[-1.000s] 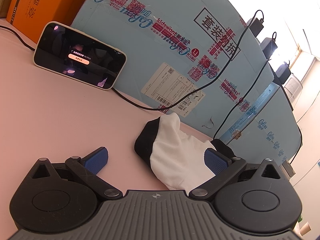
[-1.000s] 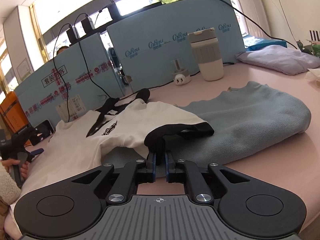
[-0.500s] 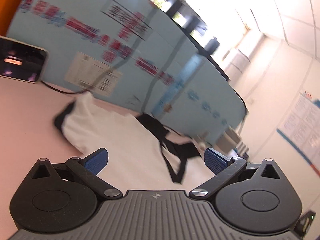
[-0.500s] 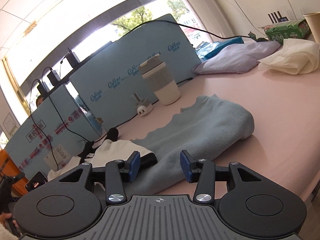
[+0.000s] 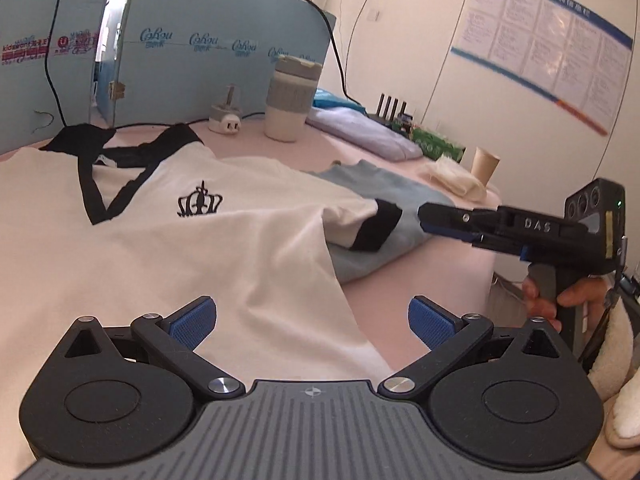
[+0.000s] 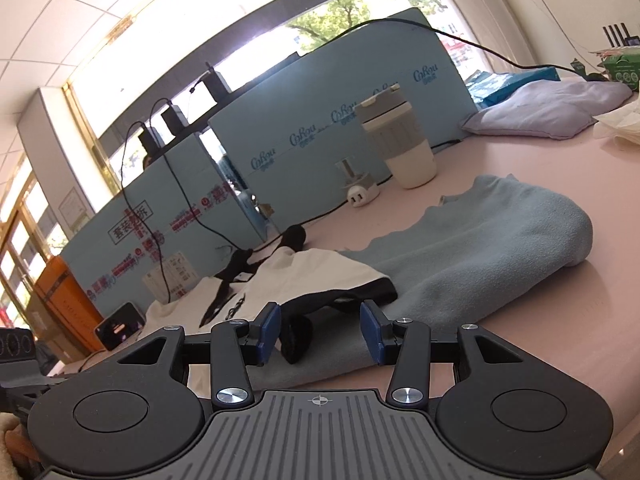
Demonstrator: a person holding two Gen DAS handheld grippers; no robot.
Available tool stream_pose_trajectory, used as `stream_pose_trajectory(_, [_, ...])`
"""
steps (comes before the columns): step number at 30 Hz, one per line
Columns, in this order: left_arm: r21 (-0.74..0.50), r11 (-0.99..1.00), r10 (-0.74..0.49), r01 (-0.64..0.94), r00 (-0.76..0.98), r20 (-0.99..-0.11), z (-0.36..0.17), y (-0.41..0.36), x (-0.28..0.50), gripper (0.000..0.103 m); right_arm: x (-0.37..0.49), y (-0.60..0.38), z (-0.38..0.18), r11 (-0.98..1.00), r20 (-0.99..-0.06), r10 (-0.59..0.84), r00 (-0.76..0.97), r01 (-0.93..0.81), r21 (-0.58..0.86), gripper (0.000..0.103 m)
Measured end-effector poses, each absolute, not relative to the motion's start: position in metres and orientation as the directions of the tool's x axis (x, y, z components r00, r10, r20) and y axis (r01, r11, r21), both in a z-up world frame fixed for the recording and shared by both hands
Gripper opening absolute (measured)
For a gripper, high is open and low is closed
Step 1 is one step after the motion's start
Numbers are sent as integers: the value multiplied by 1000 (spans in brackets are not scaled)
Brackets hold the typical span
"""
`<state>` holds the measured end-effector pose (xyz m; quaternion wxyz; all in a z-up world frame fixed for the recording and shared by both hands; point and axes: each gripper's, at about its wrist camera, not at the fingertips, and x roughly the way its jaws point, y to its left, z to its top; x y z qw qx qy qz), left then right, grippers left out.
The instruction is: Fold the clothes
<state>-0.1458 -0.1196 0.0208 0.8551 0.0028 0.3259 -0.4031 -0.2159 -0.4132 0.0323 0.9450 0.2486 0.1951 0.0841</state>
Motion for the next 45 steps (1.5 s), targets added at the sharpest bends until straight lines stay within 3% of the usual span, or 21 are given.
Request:
stream_pose_trajectory(7, [-34, 636, -626, 771, 490, -606, 5, -118, -178, 103, -218, -421, 36, 869, -327, 198, 924, -11, 495, 47])
stream_pose_trajectory(9, [-37, 635, -635, 772, 493, -594, 3, -110, -184, 103, -218, -428, 34, 862, -332, 175, 927, 19, 507, 54])
stream_pose_trajectory(16, [-41, 633, -643, 773, 495, -584, 2, -93, -199, 103, -216, -433, 32, 854, -349, 169, 922, 40, 520, 54])
stream_pose_trajectory(25, [20, 646, -576, 763, 505, -642, 16, -90, -204, 103, -210, -432, 41, 876, -352, 161, 922, 31, 482, 54])
stream_pose_trajectory(35, [-31, 684, -659, 729, 599, -454, 69, -105, -165, 103, -188, -443, 31, 813, -378, 201, 904, 61, 579, 54])
stream_pose_trajectory(40, [11, 694, -632, 720, 617, -468, 69, -145, -128, 103, -174, -457, 24, 727, -376, 227, 898, 101, 680, 54])
stream_pose_trajectory(45, [86, 692, -591, 716, 632, -502, 50, -174, -109, 103, -164, -461, 28, 720, -399, 258, 880, 101, 686, 54])
